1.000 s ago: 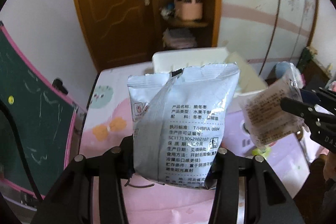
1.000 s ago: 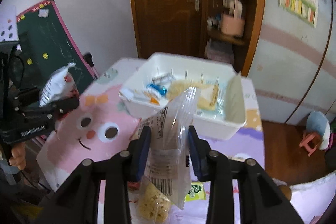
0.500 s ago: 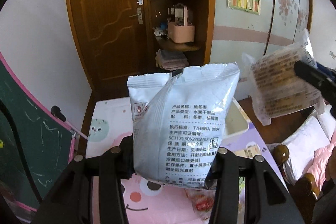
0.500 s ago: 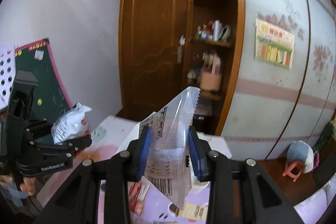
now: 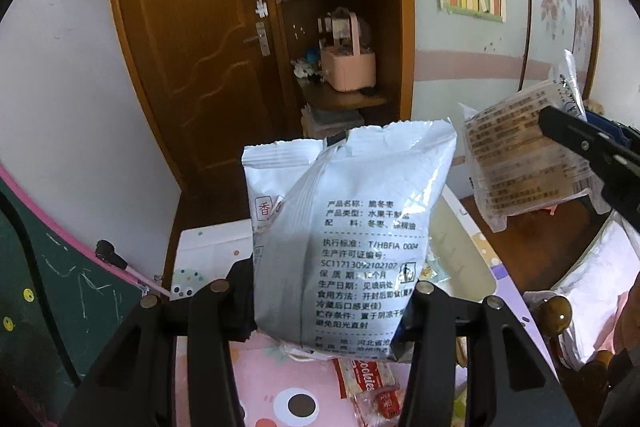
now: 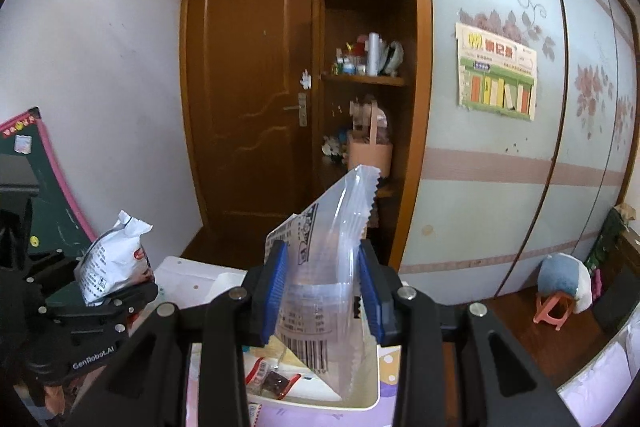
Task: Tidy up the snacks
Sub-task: 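Carry both bags over the white basket and open both grippers to drop them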
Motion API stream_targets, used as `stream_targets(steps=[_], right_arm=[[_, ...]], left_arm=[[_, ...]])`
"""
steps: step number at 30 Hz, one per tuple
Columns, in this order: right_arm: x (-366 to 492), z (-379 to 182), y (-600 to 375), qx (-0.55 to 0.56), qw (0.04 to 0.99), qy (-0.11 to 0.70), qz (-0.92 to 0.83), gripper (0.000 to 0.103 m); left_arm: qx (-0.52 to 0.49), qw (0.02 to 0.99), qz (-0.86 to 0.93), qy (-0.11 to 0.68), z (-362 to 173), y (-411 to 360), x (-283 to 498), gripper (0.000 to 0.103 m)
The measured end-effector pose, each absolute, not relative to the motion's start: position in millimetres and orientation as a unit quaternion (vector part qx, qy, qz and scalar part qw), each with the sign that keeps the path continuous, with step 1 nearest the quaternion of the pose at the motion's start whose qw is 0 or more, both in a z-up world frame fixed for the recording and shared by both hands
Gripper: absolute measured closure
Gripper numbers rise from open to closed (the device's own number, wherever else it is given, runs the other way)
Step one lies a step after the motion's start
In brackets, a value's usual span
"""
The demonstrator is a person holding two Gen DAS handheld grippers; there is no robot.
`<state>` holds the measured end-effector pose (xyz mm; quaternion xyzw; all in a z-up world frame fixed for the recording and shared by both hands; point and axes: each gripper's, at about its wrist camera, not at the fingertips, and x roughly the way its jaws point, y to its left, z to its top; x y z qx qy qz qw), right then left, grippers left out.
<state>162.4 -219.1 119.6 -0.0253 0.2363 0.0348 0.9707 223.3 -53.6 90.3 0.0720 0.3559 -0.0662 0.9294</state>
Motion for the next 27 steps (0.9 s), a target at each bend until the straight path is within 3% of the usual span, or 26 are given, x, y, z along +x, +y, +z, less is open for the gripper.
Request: stream_targets(steps=[20, 21, 23, 24, 27], right_arm=[[228.5, 27.4, -218.1, -0.011, 0.939, 0.341, 0.046, 0.068], [231.0, 25.2, -218.1, -0.011, 0.937, 0.345, 0.045, 0.067], [233.9, 21.2, -218.0, -0.011, 0.936, 0.350, 0.048, 0.066], [234.0, 20.9, -217.6, -0.014, 0.936, 0.349, 0.048, 0.065], [232.0, 21.8, -218.1, -0.017, 0.935, 0.352, 0.039, 0.050]], left_arm=[[0.070, 0.876, -0.045, 0.476, -28.4, -45.4, 306.7, 0.056], [0.071, 0.873, -0.050, 0.480, -33.2, -46.2, 306.8, 0.053], [0.086, 0.868, -0.053, 0.486, -42.0, -51.1, 308.0, 0.019], [0.096, 0.870, -0.044, 0.482, -43.9, -53.9, 307.2, 0.014], [0.124, 0.873, -0.032, 0.470, -45.1, -59.1, 302.4, 0.013]])
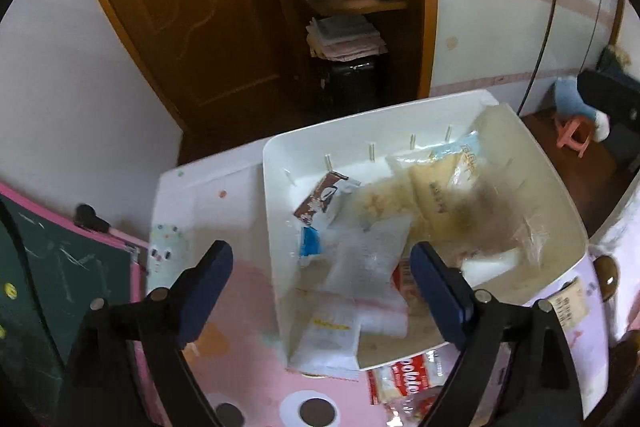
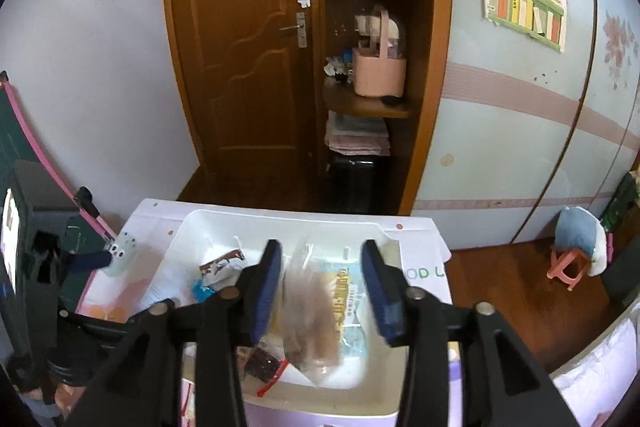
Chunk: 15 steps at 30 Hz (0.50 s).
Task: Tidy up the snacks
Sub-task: 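Carry both bags over the white basket and open both grippers to drop them, then move both tools back over the remaining snacks on the tablecloth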
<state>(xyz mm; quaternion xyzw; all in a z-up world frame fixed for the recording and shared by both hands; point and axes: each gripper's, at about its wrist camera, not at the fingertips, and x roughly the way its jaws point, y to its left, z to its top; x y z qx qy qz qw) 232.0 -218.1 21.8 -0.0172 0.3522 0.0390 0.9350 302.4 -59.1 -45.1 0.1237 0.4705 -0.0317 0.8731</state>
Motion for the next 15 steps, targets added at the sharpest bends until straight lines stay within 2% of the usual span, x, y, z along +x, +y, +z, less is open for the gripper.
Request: stream_targets(steps=[1, 3, 15], right_arm=[[229.6, 22.2, -217.8, -0.017, 0.936, 0.350, 0.039, 0.045], [227.3, 21.9, -217.4, -0.022, 0.935, 0.350, 0.043, 0.043], [199.2, 12.9, -222.1, -0.045, 0.924, 0.378, 0.035, 0.043]], left_arm=[[0.126, 0.873, -0.032, 0.470, -44.9, -59.7, 301.4, 0.013], [0.121, 0.875, -0.037, 0.467, -42.4, -59.3, 297.5, 0.013], [0.099, 0.889, -0.039, 0.446, -14.3, -47.2, 258.9, 0.013]])
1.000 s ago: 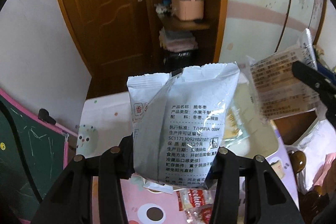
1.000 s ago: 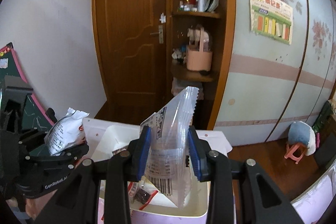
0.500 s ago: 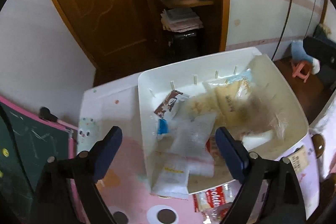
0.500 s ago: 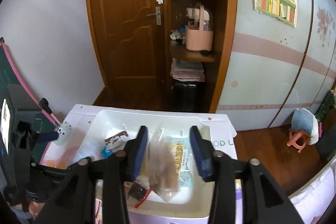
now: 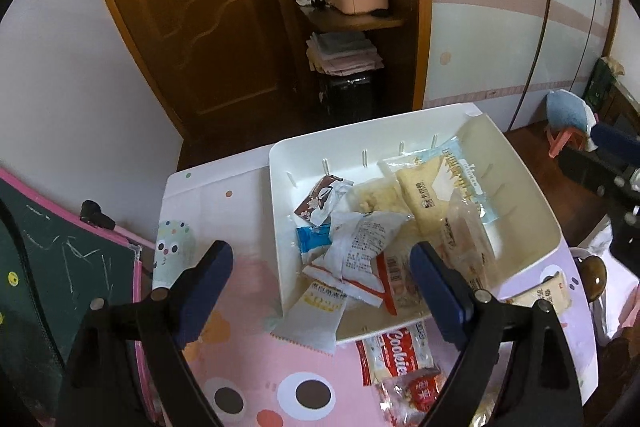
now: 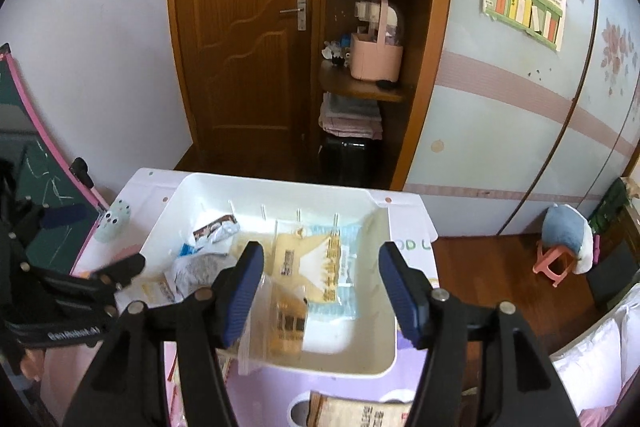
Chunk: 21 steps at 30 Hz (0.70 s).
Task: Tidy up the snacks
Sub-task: 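Move both tools back over the remaining snacks on the tablecloth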
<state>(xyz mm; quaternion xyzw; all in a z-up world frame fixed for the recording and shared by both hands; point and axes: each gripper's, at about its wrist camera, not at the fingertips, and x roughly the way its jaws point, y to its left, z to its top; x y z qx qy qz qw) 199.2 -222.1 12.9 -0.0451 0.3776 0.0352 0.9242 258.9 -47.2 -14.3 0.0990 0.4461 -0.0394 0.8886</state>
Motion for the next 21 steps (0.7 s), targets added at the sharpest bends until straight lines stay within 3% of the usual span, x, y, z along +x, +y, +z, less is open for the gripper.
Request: stream_targets(steps=[14, 21], right_arm=[[113.1, 19.4, -235.5, -0.044, 0.918, 0.393, 0.037, 0.043], [71.9, 3.4, -239.4, -0.037, 0.913, 0.404, 0.032, 0.043]], left_arm=[[0.093, 0.899, -0.071, 0.422, 31.1, -37.3, 167.2, 0.013], [0.091, 0.897, -0.095, 0.423, 17.0, -46.8, 118.2, 0.013]])
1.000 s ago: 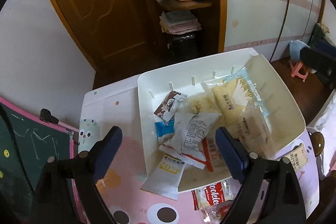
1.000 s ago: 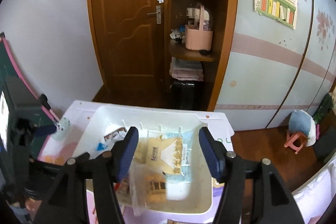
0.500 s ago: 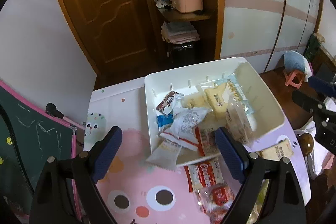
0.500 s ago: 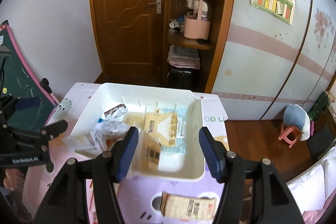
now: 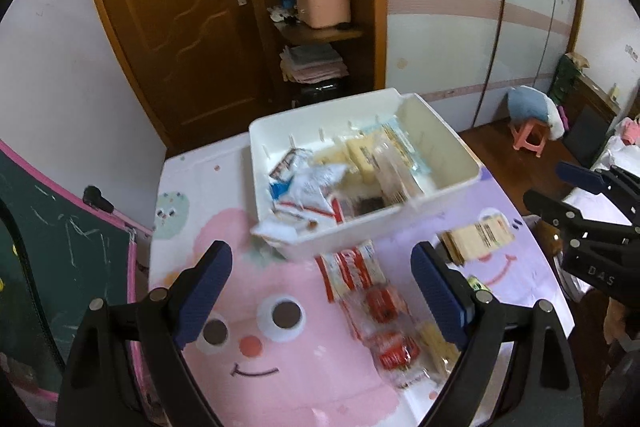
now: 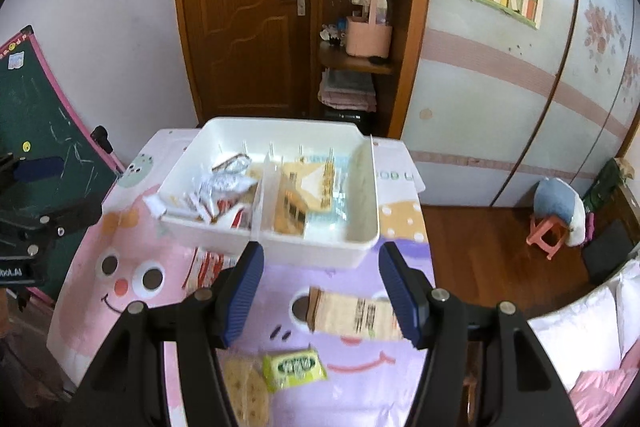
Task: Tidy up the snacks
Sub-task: 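Move both tools back over the remaining snacks on the tablecloth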
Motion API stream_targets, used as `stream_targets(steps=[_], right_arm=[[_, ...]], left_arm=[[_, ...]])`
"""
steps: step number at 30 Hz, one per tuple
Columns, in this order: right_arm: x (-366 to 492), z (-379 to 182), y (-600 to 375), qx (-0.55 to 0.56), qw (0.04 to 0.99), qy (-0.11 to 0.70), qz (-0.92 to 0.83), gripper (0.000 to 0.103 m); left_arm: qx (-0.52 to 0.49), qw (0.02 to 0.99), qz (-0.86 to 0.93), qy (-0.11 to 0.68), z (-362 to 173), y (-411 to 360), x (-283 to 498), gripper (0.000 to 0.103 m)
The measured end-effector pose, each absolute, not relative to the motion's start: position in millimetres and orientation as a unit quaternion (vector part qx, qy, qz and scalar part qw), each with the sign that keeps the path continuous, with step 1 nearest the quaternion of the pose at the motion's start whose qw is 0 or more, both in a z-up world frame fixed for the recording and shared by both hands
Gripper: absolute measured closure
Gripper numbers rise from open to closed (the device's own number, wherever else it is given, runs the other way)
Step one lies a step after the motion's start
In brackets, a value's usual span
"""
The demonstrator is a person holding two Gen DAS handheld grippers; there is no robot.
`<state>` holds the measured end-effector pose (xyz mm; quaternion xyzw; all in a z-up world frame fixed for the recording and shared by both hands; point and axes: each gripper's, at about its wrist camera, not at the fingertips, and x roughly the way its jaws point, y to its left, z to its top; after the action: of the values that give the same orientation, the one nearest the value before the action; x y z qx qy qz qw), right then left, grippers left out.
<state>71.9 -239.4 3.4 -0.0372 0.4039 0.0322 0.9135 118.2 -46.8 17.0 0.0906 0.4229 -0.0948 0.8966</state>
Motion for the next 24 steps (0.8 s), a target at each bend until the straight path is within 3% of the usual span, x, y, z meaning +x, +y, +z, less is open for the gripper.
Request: stream_targets(steps=[15, 24], right_arm=[[12.5, -101.9, -219.7, 0.031, 0.864, 0.499, 0.065, 0.043], [4.4, -149.0, -196.4, 0.025, 0.826, 0.557, 0.080, 0.043]], left_arm=[[0.020, 0.870, -0.063, 0.488, -106.2, -38.3, 80.6, 0.012], [-0.012, 0.847, -0.058, 0.528, -149.3, -29.7, 71.3, 0.012]])
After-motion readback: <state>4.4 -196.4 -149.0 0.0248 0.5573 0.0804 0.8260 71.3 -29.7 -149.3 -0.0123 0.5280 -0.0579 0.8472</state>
